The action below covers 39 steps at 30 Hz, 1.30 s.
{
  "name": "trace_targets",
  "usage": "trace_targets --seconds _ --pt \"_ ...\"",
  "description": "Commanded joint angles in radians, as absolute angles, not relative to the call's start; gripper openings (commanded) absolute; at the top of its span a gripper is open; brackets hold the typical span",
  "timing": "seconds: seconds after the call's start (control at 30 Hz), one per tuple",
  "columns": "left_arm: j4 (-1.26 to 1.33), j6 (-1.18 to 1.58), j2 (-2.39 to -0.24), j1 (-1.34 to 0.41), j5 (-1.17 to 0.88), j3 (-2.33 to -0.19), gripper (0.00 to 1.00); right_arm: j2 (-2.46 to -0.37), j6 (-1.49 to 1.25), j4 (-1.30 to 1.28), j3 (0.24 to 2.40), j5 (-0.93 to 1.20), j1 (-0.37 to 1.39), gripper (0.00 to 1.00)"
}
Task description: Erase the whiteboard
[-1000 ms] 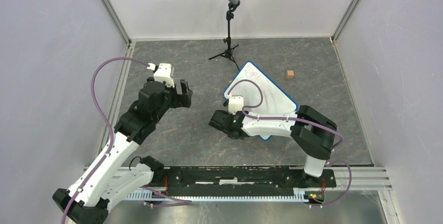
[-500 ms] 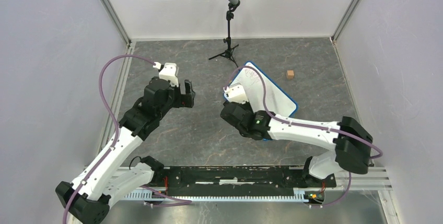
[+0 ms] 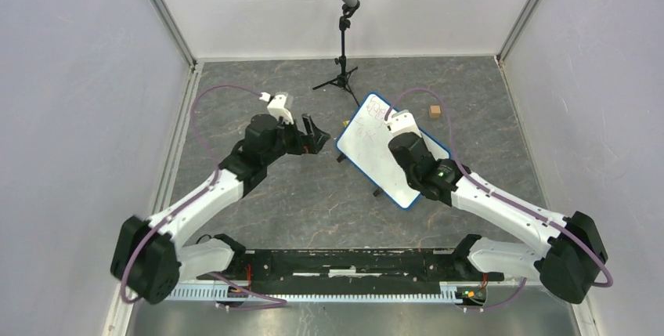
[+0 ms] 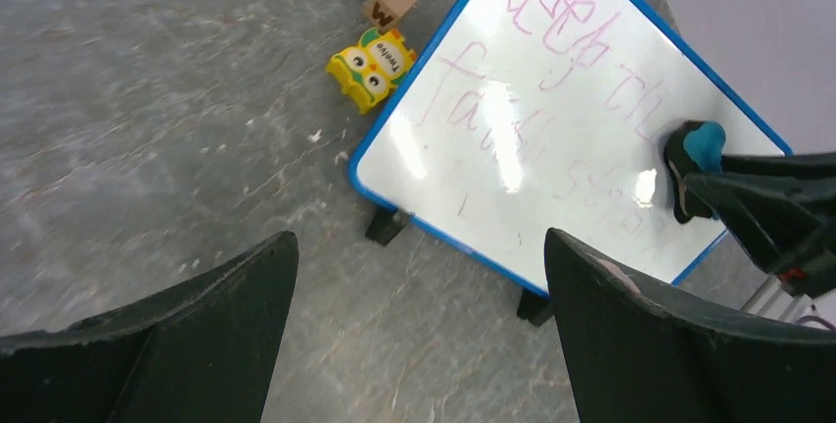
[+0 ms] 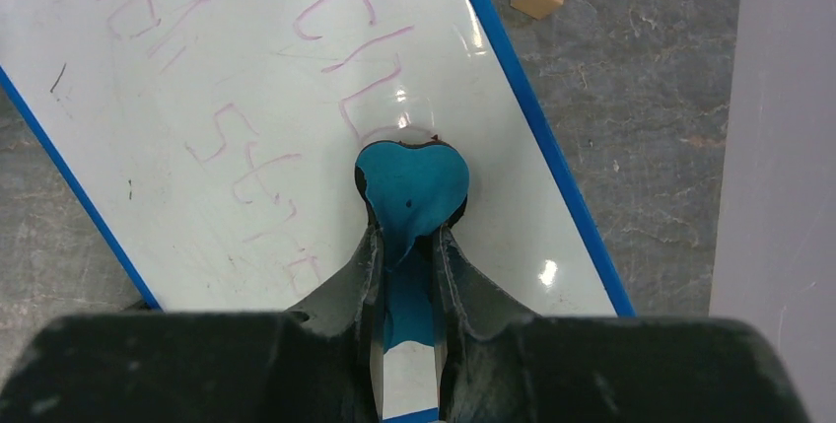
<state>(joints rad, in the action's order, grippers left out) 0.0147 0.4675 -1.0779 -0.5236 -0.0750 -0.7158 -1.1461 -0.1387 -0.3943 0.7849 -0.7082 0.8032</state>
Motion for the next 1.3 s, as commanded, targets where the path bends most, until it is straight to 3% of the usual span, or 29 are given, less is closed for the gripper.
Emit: trace_targets --seconds 0.0,0.13,0.37,0.57,0.77,0.83,1.1,1.27 --pt "0.387 0.558 -1.259 -0.486 -0.189 -0.748 1.0 -1.127 -0.031 -0.372 0.794 -0.631 0.771 0.11" --pt "0.636 0.577 -1.472 -0.42 -0.356 -0.784 0.96 -1.142 -0.008 -0.374 0.83 -0.619 0.759 0.12" --pt "0.838 0.566 -1.792 -0.356 -0.677 -0.916 0.78 -1.202 0.038 -0.387 0.894 -0.598 0.759 0.13" --pt "0.799 0.548 -1.909 -0.331 -0.793 -0.981 0.73 -1.246 0.063 -0.406 0.943 -0.612 0.76 0.13" --pt "0.887 0.598 -1.94 -0.335 -0.832 -0.941 0.67 -1.235 0.064 -0.369 0.919 -0.607 0.759 0.15" --pt "0.847 0.579 -1.935 -0.34 -0.795 -0.927 0.63 -1.237 0.064 -0.363 0.91 -0.635 0.76 0.15" --pt "0.68 0.455 -1.949 -0.374 -0.702 -0.937 0.63 -1.263 0.055 -0.368 0.923 -0.675 0.774 0.14" --pt "0.658 0.448 -1.974 -0.376 -0.731 -0.964 0.5 -1.308 0.069 -0.39 0.929 -0.781 0.808 0.13"
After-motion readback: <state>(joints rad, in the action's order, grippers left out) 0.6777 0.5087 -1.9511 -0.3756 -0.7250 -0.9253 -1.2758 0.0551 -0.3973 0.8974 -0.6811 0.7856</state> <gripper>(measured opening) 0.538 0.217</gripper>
